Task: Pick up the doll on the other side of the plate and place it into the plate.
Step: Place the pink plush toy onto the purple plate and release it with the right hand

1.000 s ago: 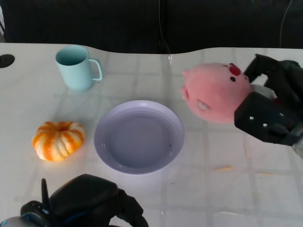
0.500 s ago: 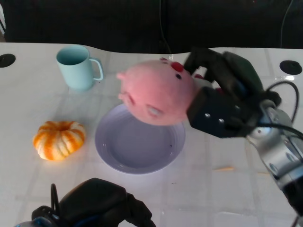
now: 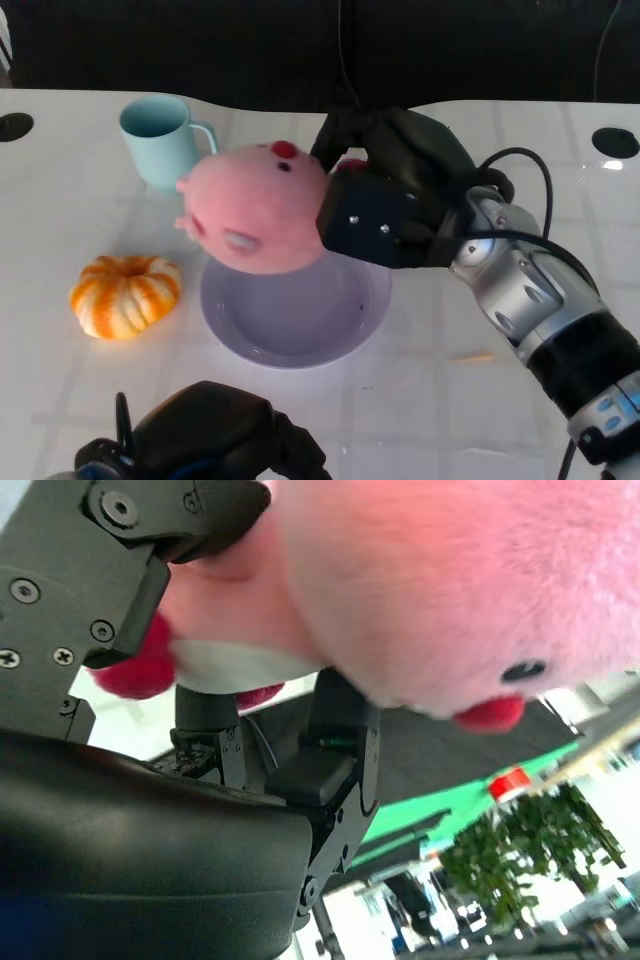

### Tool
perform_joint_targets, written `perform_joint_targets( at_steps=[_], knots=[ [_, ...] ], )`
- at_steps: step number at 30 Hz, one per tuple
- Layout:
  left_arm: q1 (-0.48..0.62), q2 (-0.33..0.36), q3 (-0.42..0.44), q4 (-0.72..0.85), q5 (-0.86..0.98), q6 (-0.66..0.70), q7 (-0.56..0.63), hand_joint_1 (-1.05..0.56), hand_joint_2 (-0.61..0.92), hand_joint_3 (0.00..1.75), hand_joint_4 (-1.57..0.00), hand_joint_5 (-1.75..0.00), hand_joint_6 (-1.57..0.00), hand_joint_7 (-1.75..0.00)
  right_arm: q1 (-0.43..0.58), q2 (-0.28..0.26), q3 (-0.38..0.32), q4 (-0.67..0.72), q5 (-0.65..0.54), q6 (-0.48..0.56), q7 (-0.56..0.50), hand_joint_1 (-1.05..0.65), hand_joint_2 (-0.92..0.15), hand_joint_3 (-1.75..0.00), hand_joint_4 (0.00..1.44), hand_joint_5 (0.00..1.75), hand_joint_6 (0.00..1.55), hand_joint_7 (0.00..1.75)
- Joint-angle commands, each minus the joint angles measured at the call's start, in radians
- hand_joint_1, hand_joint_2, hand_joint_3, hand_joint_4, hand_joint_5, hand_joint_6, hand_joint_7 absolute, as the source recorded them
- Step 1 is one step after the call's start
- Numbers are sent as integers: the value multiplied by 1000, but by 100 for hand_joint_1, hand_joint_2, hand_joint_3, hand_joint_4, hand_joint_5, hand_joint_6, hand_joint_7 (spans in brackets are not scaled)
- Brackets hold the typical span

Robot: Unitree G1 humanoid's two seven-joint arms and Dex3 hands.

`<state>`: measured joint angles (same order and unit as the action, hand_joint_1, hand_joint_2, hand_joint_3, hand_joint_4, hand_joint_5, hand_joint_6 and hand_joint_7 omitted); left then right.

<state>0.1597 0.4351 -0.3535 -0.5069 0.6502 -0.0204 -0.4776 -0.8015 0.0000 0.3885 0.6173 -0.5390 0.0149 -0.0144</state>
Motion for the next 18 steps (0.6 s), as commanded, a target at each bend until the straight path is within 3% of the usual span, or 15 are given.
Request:
perform_joint_targets(
  at_steps=[1,6,8,13,18],
  knots=[
    [-1,9,-1,-1,0,2,-7,-27,92,26,-75,-127,-108,-2,-15,-10,7,-1,1,-5,15,-26,-84,-21,71,115,94,19],
    [23,11,8,-13,-3,-14,12,-25,92,23,-75,-135,-109,-3,6,-46,21,-42,-7,-15,48,-33,-91,-10,69,122,87,6],
    [30,12,12,-22,-2,-15,11,-25,92,23,-75,-135,-110,-3,18,-58,22,-70,-9,-2,67,-36,-92,-7,61,109,85,4],
    [28,12,18,-32,-4,-11,5,-23,92,21,-75,-140,-110,-3,53,-96,28,-135,-7,-7,124,-40,-92,-7,63,87,85,2],
    [5,14,18,-20,-7,0,-12,-25,92,25,-77,-127,-109,-2,81,-127,25,-192,-1,-19,174,-42,-92,-7,65,68,83,0]
  ],
)
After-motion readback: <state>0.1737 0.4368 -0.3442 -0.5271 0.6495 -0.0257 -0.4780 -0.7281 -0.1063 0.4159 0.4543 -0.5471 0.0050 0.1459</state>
